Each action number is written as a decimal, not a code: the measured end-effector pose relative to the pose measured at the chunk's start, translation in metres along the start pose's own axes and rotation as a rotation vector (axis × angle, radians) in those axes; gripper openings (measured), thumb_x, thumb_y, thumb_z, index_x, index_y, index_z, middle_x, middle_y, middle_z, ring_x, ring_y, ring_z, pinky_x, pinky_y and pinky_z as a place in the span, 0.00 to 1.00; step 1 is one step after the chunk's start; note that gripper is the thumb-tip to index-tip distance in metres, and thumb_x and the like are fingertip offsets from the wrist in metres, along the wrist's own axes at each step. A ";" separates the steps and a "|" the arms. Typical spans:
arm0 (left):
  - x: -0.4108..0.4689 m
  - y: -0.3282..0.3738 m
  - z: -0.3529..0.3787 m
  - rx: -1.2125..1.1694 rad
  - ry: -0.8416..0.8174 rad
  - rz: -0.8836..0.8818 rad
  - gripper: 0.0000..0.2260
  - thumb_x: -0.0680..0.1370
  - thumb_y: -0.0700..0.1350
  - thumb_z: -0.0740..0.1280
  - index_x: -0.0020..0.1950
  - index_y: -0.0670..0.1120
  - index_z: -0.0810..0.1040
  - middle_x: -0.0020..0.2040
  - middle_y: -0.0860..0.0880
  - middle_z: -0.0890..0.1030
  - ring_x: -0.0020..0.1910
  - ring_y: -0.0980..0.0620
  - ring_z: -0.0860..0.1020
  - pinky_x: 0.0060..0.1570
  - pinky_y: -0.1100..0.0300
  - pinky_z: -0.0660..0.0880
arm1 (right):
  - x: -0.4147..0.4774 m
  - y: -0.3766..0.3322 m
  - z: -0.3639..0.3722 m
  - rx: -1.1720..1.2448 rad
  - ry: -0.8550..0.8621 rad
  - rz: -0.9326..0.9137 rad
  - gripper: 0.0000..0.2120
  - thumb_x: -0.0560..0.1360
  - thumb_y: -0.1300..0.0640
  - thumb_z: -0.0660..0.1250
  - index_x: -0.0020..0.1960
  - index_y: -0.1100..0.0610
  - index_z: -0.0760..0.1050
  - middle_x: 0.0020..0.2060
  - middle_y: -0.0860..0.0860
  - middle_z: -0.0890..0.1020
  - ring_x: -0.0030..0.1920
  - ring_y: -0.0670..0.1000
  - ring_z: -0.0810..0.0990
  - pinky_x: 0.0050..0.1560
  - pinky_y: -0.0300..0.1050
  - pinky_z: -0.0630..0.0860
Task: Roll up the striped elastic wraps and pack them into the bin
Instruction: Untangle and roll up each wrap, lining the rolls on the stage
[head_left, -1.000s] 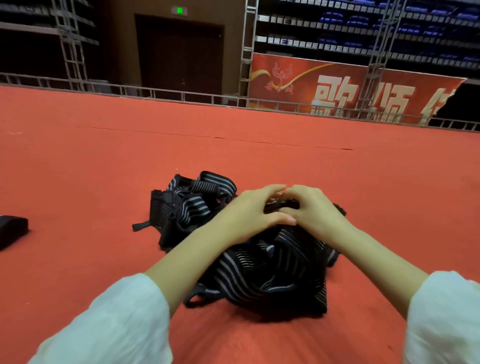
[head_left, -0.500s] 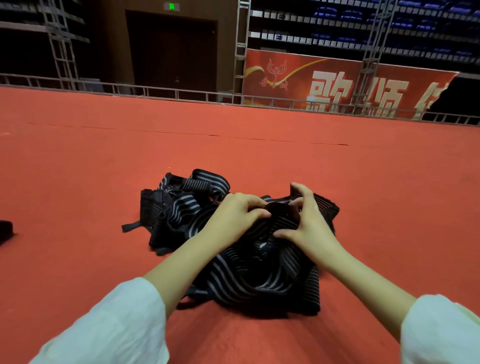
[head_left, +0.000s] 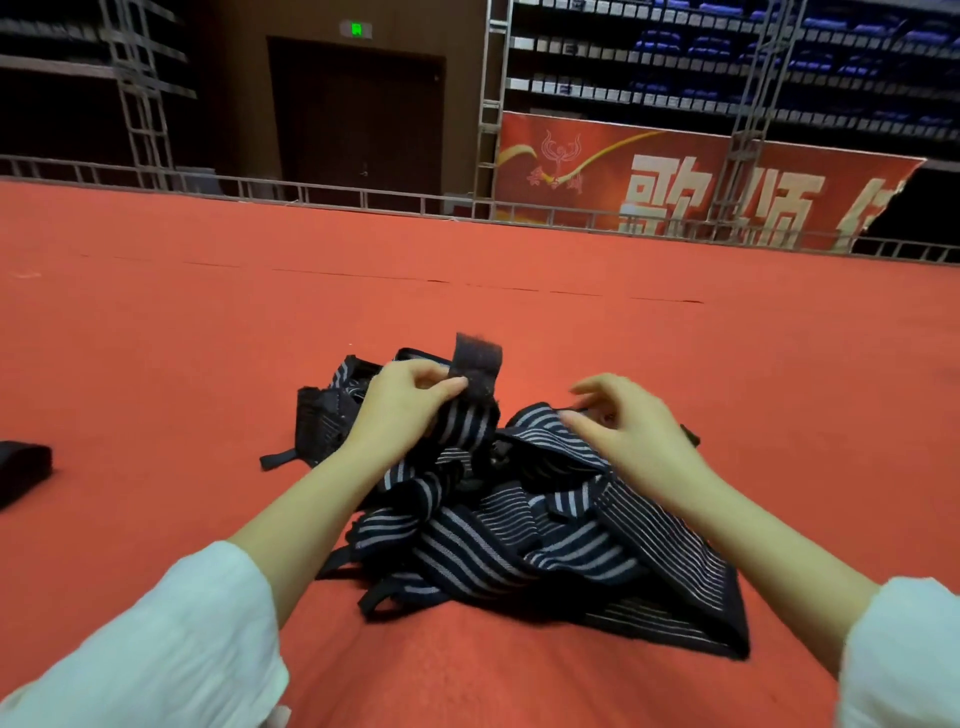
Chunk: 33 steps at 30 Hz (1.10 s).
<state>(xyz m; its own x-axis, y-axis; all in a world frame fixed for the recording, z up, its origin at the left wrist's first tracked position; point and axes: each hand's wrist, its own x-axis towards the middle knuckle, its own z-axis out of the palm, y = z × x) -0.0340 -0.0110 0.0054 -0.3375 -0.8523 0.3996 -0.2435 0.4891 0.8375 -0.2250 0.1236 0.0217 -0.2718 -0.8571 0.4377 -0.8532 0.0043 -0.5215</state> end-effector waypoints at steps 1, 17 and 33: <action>0.001 0.009 0.000 -0.019 0.012 0.025 0.05 0.76 0.47 0.70 0.45 0.45 0.83 0.42 0.50 0.84 0.41 0.57 0.78 0.45 0.61 0.73 | 0.004 -0.017 0.006 0.053 -0.054 -0.016 0.18 0.75 0.50 0.69 0.62 0.55 0.74 0.54 0.48 0.79 0.53 0.46 0.78 0.55 0.40 0.72; 0.009 0.033 -0.096 -0.102 0.222 0.046 0.05 0.76 0.44 0.70 0.43 0.42 0.81 0.41 0.36 0.82 0.43 0.35 0.81 0.42 0.40 0.80 | 0.040 -0.061 0.052 0.354 -0.261 -0.012 0.06 0.70 0.59 0.74 0.37 0.56 0.79 0.30 0.45 0.79 0.31 0.42 0.77 0.35 0.37 0.73; 0.000 0.025 -0.155 -0.109 0.306 -0.004 0.03 0.77 0.41 0.69 0.43 0.45 0.80 0.38 0.46 0.81 0.34 0.53 0.79 0.33 0.57 0.80 | 0.041 -0.104 0.047 0.237 -0.094 -0.140 0.24 0.76 0.52 0.68 0.70 0.55 0.69 0.66 0.50 0.74 0.65 0.47 0.72 0.69 0.45 0.67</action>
<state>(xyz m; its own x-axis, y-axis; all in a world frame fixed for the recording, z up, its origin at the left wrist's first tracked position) 0.1008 -0.0272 0.0840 -0.0434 -0.8786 0.4757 -0.1398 0.4768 0.8678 -0.1267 0.0632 0.0591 -0.1068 -0.8849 0.4534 -0.7489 -0.2284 -0.6220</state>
